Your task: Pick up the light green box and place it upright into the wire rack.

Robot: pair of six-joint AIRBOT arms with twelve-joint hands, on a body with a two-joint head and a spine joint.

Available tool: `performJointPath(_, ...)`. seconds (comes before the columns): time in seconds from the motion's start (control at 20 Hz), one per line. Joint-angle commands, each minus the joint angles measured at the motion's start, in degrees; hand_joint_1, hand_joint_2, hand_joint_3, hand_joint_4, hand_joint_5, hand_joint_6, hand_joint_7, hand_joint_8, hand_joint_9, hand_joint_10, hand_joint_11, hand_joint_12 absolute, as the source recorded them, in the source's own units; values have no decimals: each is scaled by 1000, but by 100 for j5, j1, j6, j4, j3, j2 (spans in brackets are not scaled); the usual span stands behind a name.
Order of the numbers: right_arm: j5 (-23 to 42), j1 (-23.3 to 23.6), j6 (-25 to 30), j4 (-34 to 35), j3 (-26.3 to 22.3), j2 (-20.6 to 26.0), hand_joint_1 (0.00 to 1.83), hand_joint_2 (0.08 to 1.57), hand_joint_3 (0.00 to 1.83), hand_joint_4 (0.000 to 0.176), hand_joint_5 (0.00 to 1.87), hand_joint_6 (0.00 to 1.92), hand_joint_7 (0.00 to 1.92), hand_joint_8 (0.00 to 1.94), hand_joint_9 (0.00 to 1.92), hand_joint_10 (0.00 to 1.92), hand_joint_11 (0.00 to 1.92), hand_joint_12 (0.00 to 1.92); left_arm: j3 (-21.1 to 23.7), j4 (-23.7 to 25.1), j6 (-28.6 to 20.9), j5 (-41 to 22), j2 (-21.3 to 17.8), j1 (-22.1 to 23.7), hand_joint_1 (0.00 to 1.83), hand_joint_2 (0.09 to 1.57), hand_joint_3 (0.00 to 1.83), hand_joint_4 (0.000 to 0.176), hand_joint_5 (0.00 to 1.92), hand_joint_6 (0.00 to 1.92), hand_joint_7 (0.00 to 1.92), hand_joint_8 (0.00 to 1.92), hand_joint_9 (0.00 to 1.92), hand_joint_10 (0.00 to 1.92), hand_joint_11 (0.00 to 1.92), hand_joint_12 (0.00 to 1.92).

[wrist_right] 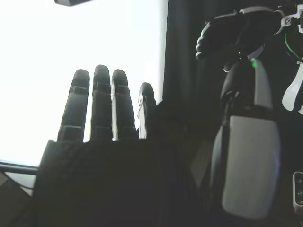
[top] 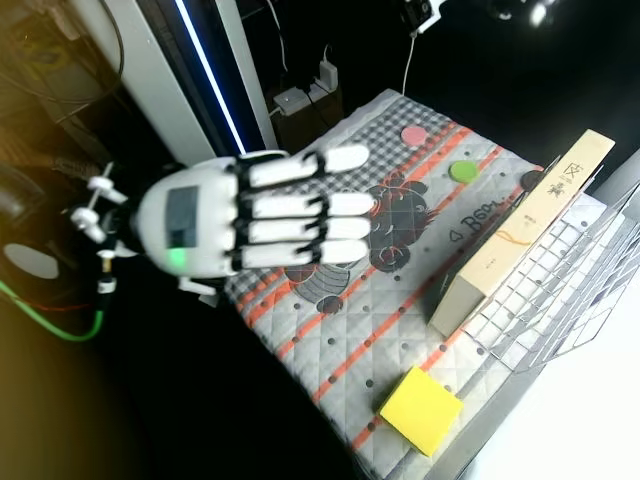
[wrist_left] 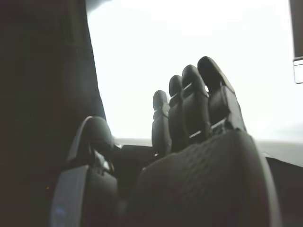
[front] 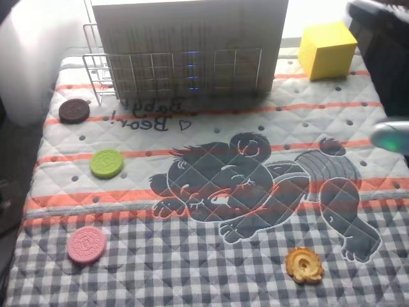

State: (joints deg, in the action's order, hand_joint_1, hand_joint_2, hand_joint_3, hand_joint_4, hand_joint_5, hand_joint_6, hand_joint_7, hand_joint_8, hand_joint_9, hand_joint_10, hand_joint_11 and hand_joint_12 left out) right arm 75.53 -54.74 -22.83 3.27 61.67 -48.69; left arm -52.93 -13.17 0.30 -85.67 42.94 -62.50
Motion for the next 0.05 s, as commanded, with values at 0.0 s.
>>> performJointPath(0.0, 1139, -93, 23, 293, -68, 52, 470, 1021, 4, 132, 55, 2, 224, 5, 185, 5, 0, 381, -40, -107, -30, -765, 41, 4, 553, 1147, 0, 89, 293, 2, 286, 2, 264, 2, 0, 622)
